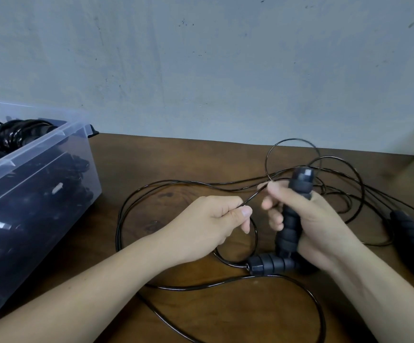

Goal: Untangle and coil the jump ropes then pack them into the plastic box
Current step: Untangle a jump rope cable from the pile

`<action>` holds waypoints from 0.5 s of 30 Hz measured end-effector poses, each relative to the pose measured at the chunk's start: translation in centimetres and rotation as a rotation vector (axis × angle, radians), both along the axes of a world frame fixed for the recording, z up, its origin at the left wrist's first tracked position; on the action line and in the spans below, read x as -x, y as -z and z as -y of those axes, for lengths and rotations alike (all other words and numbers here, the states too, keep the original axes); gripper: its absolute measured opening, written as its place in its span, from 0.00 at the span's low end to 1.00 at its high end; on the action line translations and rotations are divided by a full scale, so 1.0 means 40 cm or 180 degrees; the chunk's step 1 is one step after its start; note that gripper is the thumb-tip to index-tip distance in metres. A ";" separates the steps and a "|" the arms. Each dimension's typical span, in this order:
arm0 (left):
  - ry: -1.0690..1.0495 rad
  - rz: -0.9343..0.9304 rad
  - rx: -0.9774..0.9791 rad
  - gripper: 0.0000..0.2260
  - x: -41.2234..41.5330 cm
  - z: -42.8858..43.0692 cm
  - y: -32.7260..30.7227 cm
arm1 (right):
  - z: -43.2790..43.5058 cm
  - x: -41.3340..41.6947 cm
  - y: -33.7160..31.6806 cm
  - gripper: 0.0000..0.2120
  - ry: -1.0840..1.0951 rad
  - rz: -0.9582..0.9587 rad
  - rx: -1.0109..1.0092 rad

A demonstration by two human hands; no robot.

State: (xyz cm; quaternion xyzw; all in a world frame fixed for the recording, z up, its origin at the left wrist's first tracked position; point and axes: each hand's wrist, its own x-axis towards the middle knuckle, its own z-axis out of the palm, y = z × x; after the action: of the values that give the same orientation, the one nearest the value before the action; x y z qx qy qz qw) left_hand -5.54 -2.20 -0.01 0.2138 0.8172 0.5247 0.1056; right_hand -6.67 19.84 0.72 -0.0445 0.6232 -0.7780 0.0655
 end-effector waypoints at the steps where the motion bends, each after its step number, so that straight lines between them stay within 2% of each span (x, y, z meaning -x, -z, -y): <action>1: 0.0013 0.0002 -0.0022 0.17 0.000 -0.001 0.001 | 0.007 -0.008 0.000 0.13 -0.0123 -0.0084 -0.0177; 5: 0.0049 -0.0081 0.0144 0.16 -0.004 -0.003 0.004 | 0.018 -0.026 -0.006 0.06 -0.0312 -0.0300 -0.0354; 9: 0.0117 -0.0218 0.0309 0.16 -0.006 -0.009 0.002 | 0.012 -0.022 -0.001 0.08 -0.0201 -0.0317 -0.0379; 11: 0.0099 -0.0257 0.0388 0.16 -0.006 -0.010 0.001 | 0.000 -0.007 -0.001 0.10 0.0055 -0.0243 -0.0171; 15: 0.0056 -0.0297 0.0487 0.16 0.001 0.001 -0.002 | -0.050 0.029 -0.015 0.07 0.0544 -0.0121 0.0422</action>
State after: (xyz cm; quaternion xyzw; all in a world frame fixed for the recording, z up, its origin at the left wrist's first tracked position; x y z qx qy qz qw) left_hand -5.56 -2.23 0.09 0.2365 0.8570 0.4492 0.0880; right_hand -7.83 21.84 1.32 -0.0102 0.5730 -0.8193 -0.0161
